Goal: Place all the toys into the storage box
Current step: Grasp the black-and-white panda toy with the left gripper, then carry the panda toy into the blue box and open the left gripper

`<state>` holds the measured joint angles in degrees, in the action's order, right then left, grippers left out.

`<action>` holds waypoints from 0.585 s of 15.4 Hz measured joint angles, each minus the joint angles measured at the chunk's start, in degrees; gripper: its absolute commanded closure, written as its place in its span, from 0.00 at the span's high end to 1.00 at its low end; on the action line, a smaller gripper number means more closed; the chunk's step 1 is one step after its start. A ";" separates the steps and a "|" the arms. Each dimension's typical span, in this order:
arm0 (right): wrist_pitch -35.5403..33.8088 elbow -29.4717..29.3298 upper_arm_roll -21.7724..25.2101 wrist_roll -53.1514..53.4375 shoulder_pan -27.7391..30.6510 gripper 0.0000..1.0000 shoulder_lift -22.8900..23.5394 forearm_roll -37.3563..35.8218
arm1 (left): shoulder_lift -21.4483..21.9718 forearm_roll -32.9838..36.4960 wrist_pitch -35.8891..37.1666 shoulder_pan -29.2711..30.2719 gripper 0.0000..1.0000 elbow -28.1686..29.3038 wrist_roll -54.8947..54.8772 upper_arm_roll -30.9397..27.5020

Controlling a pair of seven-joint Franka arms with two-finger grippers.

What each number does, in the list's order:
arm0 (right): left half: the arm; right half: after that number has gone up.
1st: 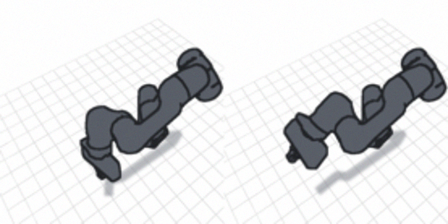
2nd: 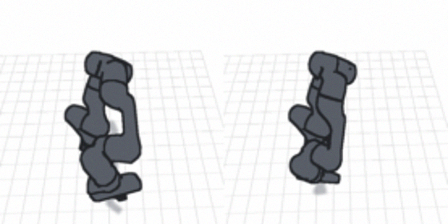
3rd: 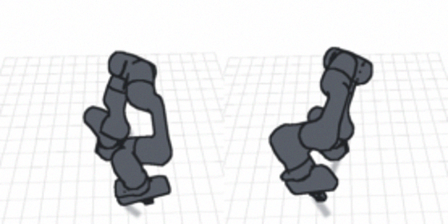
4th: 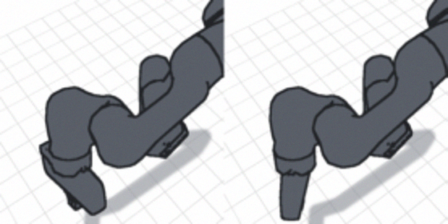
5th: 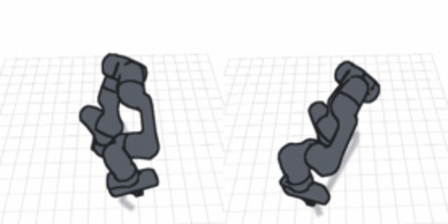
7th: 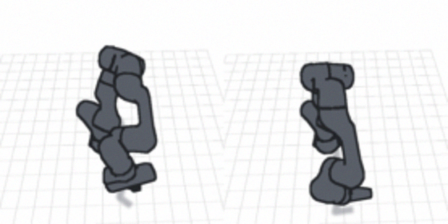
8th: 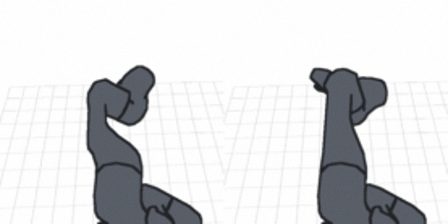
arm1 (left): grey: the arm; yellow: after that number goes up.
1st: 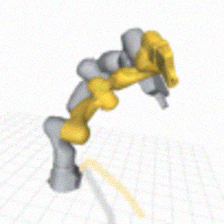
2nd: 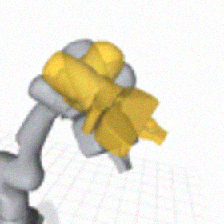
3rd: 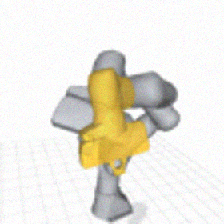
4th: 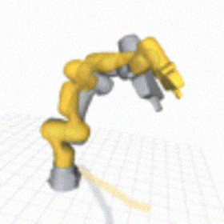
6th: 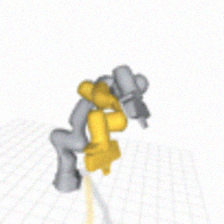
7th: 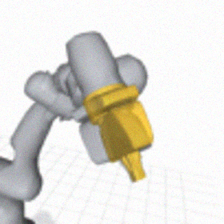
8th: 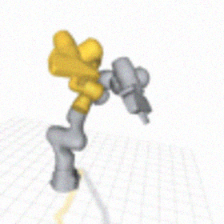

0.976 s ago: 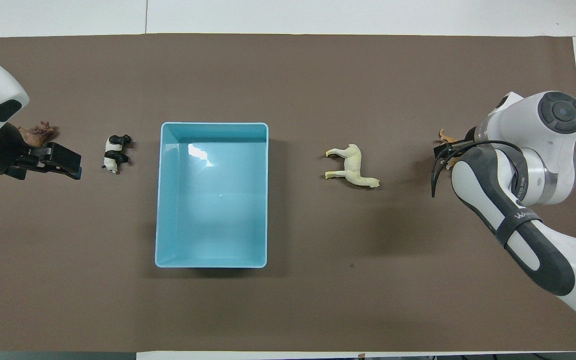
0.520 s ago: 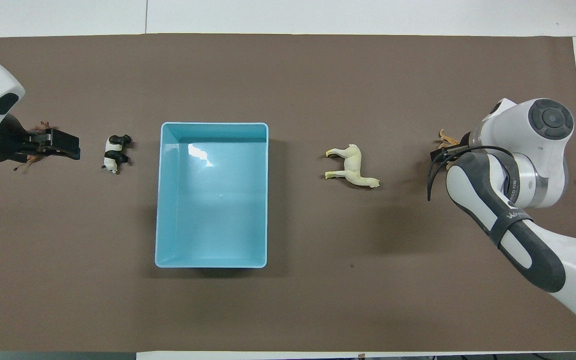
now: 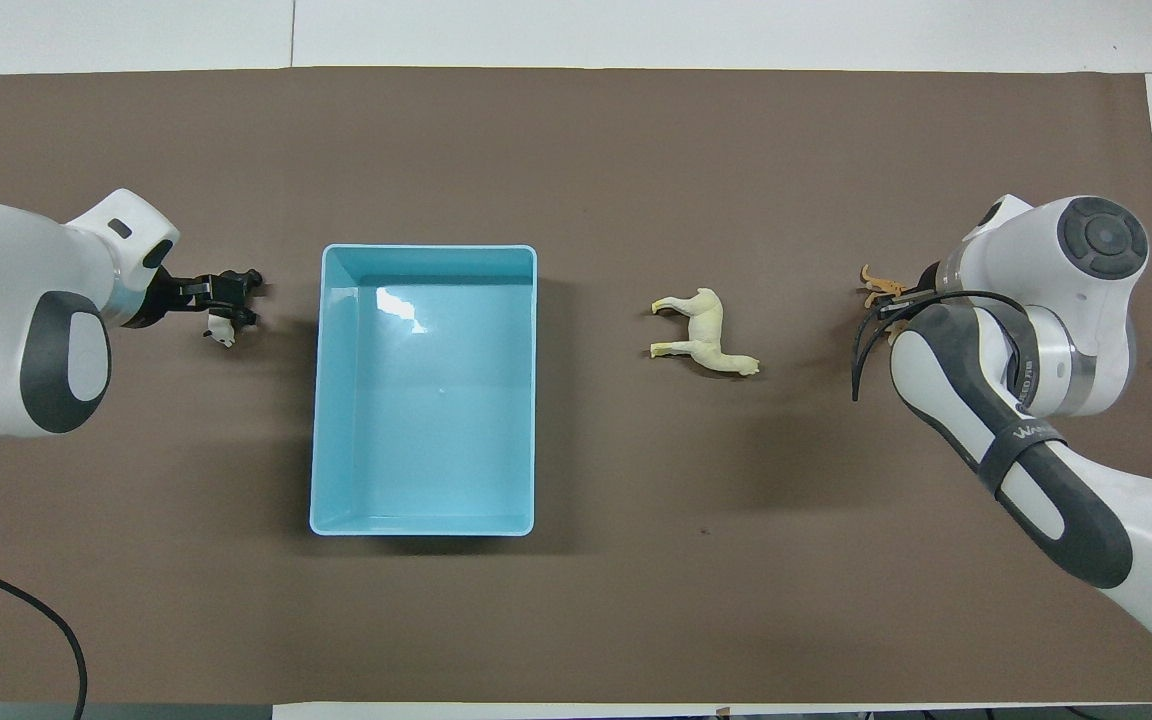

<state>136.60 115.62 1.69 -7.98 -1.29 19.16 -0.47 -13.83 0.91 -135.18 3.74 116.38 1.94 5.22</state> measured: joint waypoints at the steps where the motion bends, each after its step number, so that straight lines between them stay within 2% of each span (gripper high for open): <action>1: 0.00 -0.23 0.00 0.00 -0.07 0.00 0.01 0.00 | -1.09 0.78 -0.90 -0.35 1.00 0.25 -0.01 0.00; 3: -0.31 -1.40 0.01 0.39 -0.77 0.00 -0.04 0.00 | -3.24 1.99 -3.83 -0.77 1.00 0.34 -0.01 0.06; 4: -1.15 -2.51 0.01 0.90 -1.12 0.00 -0.17 0.00 | -4.12 2.21 -4.94 -0.78 0.91 0.34 -0.01 0.06; 5: -2.70 -4.02 0.01 1.20 -1.35 0.00 -0.57 0.00 | -4.68 2.24 -5.47 -0.81 0.66 0.34 0.04 0.06; 8: -7.69 -8.61 0.06 1.39 -1.42 0.00 -3.04 0.00 | -4.77 2.24 -5.68 -1.16 0.15 0.14 2.06 0.08; 9: -9.52 -9.90 0.07 1.39 -1.42 0.00 -4.02 0.00 | -4.58 2.24 -5.58 -1.25 0.01 0.11 2.56 0.13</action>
<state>127.08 105.71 1.76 -6.59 -2.71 15.14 -0.47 -18.41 3.15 -140.76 2.49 116.49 4.50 5.35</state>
